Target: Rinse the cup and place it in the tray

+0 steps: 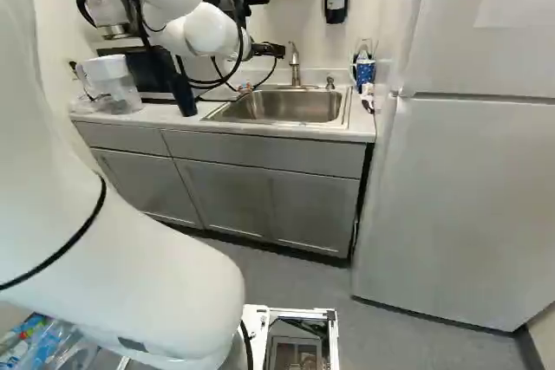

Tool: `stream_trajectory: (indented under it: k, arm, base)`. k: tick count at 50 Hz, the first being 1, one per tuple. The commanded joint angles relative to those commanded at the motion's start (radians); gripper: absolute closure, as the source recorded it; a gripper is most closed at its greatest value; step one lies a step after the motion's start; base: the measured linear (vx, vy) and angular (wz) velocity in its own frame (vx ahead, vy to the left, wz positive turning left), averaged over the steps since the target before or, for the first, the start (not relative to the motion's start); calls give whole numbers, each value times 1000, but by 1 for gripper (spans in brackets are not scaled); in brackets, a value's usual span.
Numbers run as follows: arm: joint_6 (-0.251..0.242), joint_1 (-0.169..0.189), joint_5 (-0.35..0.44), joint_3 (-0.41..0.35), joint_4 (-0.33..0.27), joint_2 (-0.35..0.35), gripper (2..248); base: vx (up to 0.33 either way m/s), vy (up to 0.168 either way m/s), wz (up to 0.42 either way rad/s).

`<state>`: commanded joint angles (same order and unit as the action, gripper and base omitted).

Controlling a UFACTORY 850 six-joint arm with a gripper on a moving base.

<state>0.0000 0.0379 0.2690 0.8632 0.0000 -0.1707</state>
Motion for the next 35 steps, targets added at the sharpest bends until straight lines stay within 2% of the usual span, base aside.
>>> stream_trajectory:
  k: [35]
  arm:
    - [0, 0, 0, 0, 0, 0, 3]
  base:
    - [95, -44, 146]
